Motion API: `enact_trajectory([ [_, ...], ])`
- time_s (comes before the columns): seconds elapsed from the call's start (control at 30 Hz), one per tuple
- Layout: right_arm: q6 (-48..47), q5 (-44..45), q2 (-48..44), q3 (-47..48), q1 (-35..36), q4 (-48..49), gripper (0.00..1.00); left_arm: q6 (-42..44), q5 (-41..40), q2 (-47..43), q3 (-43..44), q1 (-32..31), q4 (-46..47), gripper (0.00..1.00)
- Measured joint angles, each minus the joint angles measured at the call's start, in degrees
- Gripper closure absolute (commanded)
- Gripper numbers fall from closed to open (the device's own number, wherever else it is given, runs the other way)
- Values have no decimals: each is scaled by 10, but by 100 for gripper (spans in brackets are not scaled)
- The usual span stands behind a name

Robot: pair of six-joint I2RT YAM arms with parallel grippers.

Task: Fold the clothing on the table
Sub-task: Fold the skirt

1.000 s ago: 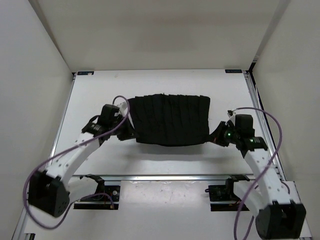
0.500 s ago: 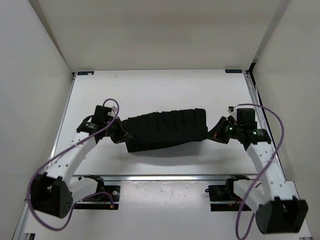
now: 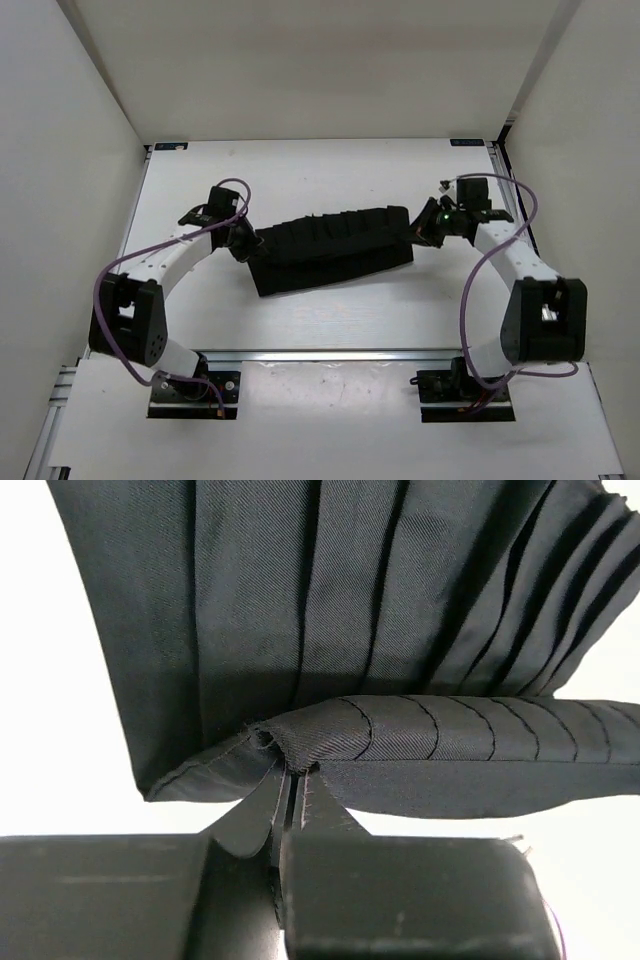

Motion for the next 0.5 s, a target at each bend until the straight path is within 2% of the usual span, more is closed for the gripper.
enact_trajectory([
  [0.03, -2, -4, 20, 16, -1, 5, 97, -2, -4, 7, 5, 0, 1, 97],
  [0.07, -5, -9, 43, 34, -2, 11, 88, -4, -7, 16, 11, 0, 3, 93],
  [0.1, -8, -13, 67, 53, -2, 16, 71, -5, -11, 28, 20, 0, 5, 82],
  [0.13, -11, -17, 91, 71, -3, 23, 66, -4, -16, 39, 27, 0, 8, 71],
  [0.23, -13, -24, 158, 117, -14, 69, 46, -14, -49, 76, 40, 8, 26, 55],
  [0.27, -12, -28, 176, 128, -19, 90, 41, -22, -54, 83, 40, 13, 35, 54],
  [0.37, 0, -38, 212, 145, -30, 160, 38, -55, -67, 94, 40, 30, 75, 52],
  [0.5, 20, -53, 221, 154, -36, 229, 42, -73, -83, 100, 92, 48, 89, 53],
])
